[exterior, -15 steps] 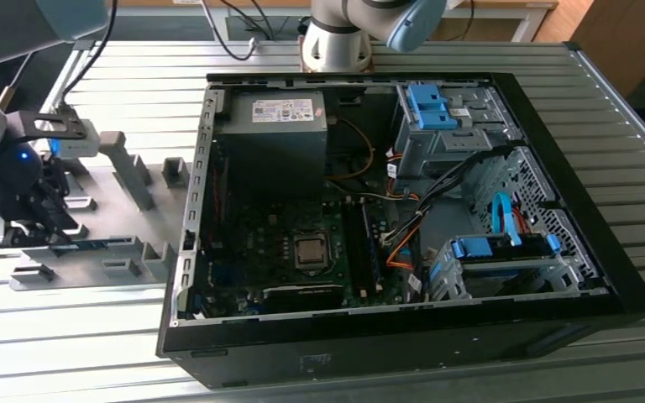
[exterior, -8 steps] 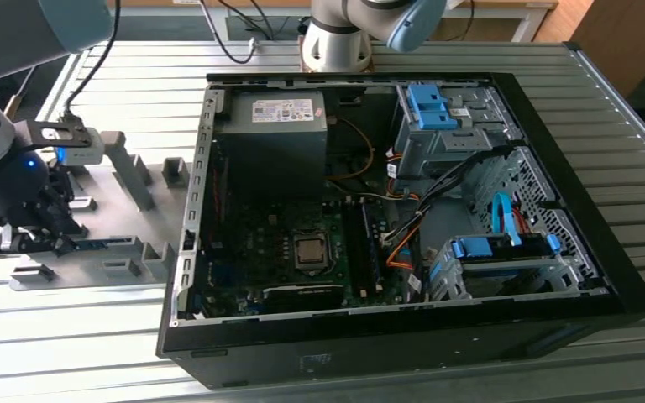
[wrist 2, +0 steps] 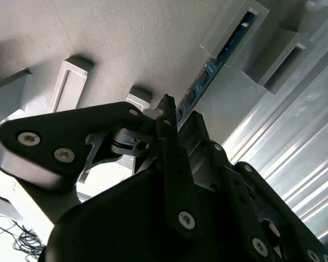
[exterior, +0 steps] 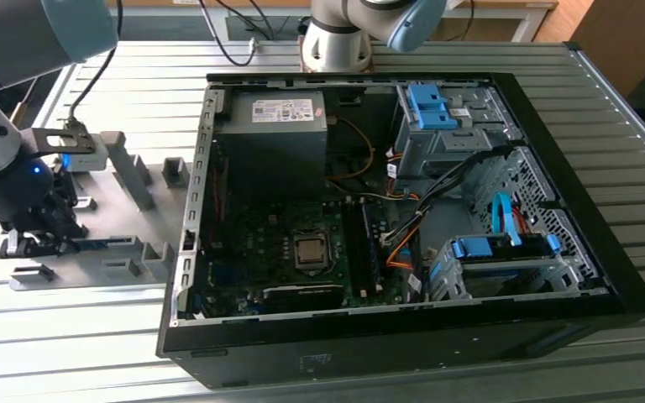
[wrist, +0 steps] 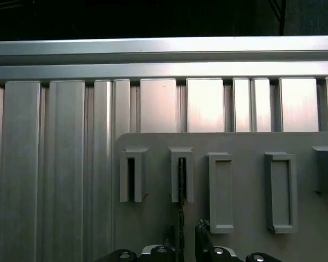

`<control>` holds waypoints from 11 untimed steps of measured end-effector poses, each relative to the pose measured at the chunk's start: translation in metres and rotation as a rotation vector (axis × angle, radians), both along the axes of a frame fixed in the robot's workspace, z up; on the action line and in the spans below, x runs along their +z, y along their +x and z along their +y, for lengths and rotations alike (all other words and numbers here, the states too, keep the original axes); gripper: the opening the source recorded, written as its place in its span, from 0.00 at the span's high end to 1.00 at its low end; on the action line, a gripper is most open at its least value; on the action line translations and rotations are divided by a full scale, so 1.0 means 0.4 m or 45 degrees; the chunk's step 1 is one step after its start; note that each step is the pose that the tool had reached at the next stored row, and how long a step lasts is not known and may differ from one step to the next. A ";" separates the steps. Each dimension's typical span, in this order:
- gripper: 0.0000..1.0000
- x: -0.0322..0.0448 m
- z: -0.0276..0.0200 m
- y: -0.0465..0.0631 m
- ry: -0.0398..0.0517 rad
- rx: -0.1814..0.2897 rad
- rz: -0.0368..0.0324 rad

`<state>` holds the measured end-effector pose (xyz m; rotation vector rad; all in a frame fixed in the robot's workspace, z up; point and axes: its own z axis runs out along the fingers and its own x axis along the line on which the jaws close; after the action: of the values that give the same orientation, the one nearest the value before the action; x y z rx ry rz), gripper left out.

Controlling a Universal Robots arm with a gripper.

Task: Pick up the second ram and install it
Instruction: 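Pick up the second ram and move it above second insertion slot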

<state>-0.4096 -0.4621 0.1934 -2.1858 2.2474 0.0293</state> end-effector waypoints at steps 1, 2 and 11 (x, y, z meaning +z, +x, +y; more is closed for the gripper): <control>0.70 -0.001 0.000 0.000 0.000 0.000 0.0000; 0.77 -0.001 0.000 0.000 -0.001 0.000 -0.0001; 0.77 -0.013 0.000 0.002 -0.002 0.000 -0.0006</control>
<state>-0.4089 -0.4620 0.1880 -2.1864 2.2482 0.0267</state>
